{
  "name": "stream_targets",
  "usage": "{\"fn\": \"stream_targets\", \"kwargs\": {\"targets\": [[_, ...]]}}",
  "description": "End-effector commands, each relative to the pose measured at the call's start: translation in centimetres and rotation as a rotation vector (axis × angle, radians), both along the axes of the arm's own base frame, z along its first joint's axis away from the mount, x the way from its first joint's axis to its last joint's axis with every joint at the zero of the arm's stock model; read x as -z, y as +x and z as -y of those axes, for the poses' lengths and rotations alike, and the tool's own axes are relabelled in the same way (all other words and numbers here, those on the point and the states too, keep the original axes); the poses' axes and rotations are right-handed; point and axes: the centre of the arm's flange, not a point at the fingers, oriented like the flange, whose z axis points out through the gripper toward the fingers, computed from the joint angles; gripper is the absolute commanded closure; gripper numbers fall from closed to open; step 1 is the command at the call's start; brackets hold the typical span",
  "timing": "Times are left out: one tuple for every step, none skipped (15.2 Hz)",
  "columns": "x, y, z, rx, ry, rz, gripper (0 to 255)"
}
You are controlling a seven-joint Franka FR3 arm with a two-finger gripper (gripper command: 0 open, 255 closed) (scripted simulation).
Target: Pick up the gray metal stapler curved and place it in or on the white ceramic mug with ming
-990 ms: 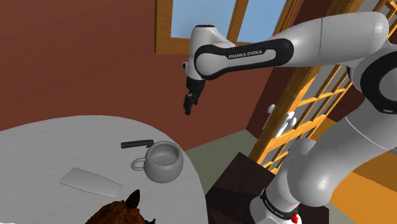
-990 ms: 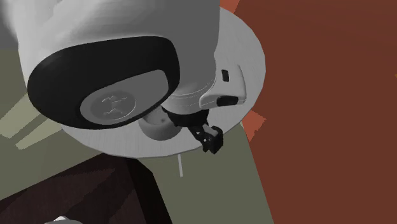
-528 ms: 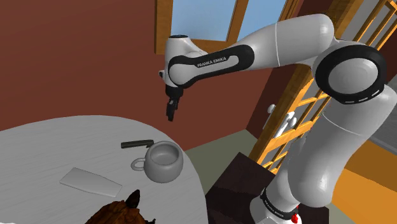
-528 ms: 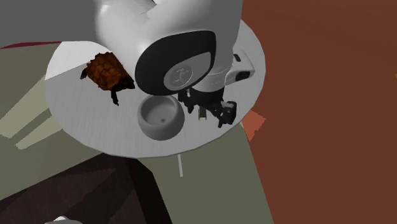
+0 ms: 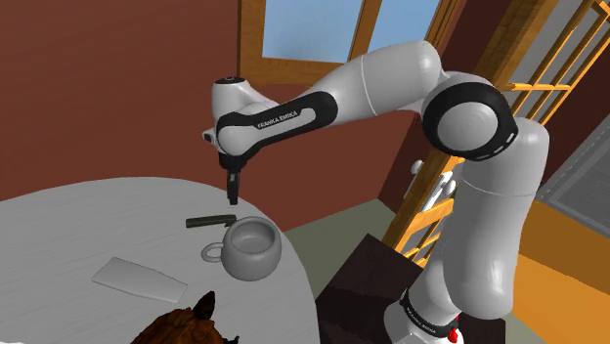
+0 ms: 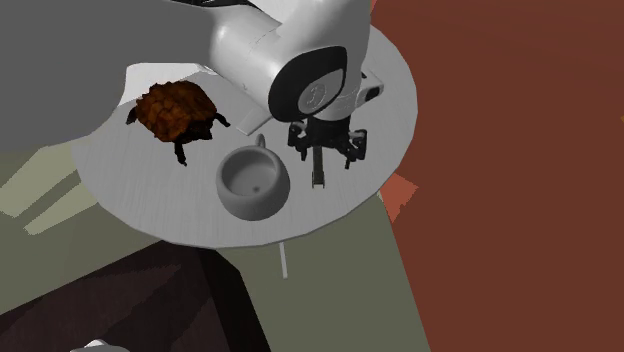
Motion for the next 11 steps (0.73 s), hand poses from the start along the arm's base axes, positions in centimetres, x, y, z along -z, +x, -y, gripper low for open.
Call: {"fn": "stream_targets", "kwargs": {"targets": [[1.4, 0.7, -1.7, -0.07, 0.001, -0.008, 0], [2.1, 1.1, -2.8, -0.104, 0.001, -0.011, 0], [2.9, 1.5, -3.8, -0.138, 0.002, -0.015, 0], [3.6, 1.9, -4.8, -0.172, 0.002, -0.018, 0], [4.4, 2.2, -5.9, -0.206, 0.003, -0.022, 0], [5.1, 2.5, -7.0, -0.24, 0.003, -0.025, 0], [5.4, 2.6, -7.4, -0.252, 0.003, -0.026, 0], [6.0, 2.5, -7.3, -0.252, 0.003, -0.026, 0], [6.5, 2.5, -7.3, -0.252, 0.003, -0.026, 0], [7.0, 2.5, -7.3, -0.252, 0.003, -0.026, 0], [7.5, 2.5, -7.3, -0.252, 0.003, -0.026, 0]]}}
